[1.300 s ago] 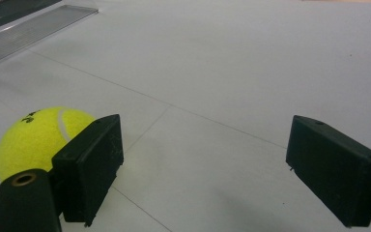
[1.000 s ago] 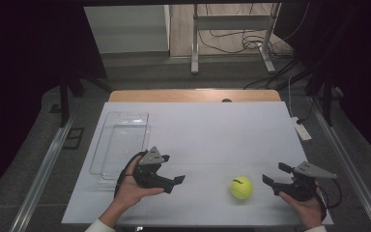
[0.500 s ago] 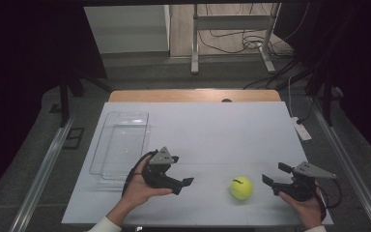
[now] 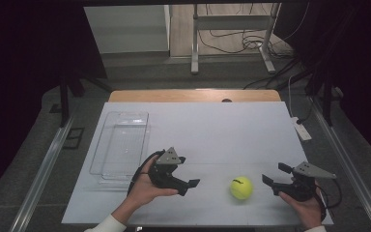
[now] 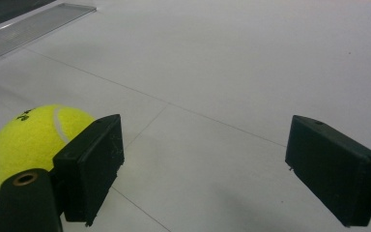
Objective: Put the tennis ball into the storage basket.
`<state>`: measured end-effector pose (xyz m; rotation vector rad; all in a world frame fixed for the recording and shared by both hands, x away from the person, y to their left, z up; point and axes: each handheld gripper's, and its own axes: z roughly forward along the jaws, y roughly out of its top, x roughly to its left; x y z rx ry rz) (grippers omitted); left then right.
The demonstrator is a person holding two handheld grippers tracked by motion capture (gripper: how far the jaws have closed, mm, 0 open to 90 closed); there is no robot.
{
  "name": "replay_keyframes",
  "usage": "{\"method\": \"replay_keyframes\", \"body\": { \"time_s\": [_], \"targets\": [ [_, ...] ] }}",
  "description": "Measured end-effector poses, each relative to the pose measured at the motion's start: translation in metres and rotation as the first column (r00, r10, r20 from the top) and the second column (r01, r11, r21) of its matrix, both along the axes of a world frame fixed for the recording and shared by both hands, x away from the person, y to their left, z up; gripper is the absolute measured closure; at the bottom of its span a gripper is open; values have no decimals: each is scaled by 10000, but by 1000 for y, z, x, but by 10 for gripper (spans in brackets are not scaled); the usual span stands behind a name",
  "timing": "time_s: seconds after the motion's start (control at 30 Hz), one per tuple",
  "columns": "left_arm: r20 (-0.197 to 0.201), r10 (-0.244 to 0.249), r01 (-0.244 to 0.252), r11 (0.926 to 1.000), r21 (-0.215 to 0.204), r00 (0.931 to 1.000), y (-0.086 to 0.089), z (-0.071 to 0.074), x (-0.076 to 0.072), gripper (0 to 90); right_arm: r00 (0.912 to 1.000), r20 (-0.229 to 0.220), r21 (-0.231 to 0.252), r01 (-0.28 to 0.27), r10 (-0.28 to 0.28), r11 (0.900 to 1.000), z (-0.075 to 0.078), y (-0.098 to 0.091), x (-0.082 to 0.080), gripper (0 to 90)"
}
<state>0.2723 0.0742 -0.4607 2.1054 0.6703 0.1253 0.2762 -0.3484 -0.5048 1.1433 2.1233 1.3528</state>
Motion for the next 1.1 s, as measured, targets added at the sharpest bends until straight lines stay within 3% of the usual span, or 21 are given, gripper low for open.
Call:
{"method": "replay_keyframes", "body": {
  "time_s": [1.1],
  "targets": [
    [-321,-866,860,9961,-175,9957,-41,-1,10,104,10000,-26,-29,-22,22,10000,-1,0,1,139]
  ]
}}
